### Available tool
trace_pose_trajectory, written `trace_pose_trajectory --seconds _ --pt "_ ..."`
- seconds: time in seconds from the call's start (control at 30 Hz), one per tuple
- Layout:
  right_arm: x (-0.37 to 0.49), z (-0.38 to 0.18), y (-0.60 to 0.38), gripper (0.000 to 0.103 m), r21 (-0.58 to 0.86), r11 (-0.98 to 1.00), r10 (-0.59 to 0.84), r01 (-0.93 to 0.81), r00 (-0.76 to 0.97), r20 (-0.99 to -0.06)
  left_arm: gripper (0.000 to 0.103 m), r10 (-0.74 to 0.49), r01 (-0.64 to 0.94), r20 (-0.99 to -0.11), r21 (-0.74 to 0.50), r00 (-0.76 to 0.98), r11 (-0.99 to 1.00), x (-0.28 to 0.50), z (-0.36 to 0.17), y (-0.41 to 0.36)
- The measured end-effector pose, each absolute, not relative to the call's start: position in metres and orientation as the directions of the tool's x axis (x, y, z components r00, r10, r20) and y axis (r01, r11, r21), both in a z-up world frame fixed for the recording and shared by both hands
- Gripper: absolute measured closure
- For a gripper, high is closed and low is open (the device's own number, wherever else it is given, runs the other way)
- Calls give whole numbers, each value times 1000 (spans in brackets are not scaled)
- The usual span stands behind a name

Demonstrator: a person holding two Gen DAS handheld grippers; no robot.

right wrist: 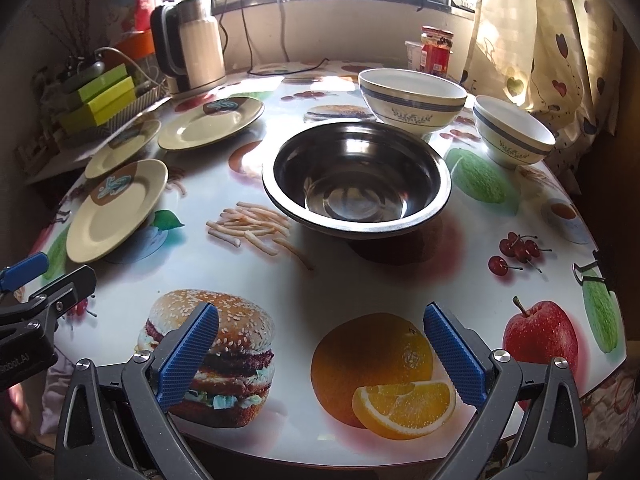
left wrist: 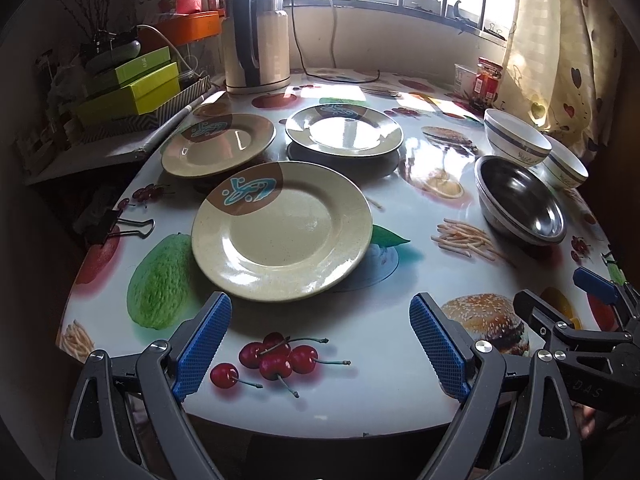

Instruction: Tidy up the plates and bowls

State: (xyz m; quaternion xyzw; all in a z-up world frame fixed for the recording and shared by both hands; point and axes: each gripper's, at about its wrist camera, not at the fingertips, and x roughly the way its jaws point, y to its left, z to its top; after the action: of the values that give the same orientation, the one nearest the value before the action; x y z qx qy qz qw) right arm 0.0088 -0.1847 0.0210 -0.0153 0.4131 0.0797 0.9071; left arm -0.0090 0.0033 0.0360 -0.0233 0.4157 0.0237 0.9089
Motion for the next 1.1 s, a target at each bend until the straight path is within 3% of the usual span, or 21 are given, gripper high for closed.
trace_pose_trajectory --seconds 0.4,0.6,0.77,0.87,0.93,1.03,1.1 --pt "53 93 -141 0 58 939 296 -338 713 -636 12 51 -180 -726 -102 686 978 14 73 87" --pt "92 114 -107 1 57 912 350 -405 700 -623 13 97 -255 -719 -115 688 960 33 85 128" --pt "124 116 -77 7 82 883 402 -461 656 -639 23 82 -273 -721 -152 688 950 54 89 151" --pt "143 115 -60 23 90 874 414 -478 636 -651 30 56 -289 -743 -189 667 938 70 82 165" --pt "159 112 -49 24 99 864 426 -494 610 -669 31 51 -303 -752 -202 657 932 78 77 171" --pt "179 108 -31 31 133 838 463 -529 560 -687 43 46 -310 -762 -207 646 928 88 71 179" --pt "193 103 -20 35 153 825 479 -544 528 -702 43 46 -316 -772 -204 634 927 96 66 183"
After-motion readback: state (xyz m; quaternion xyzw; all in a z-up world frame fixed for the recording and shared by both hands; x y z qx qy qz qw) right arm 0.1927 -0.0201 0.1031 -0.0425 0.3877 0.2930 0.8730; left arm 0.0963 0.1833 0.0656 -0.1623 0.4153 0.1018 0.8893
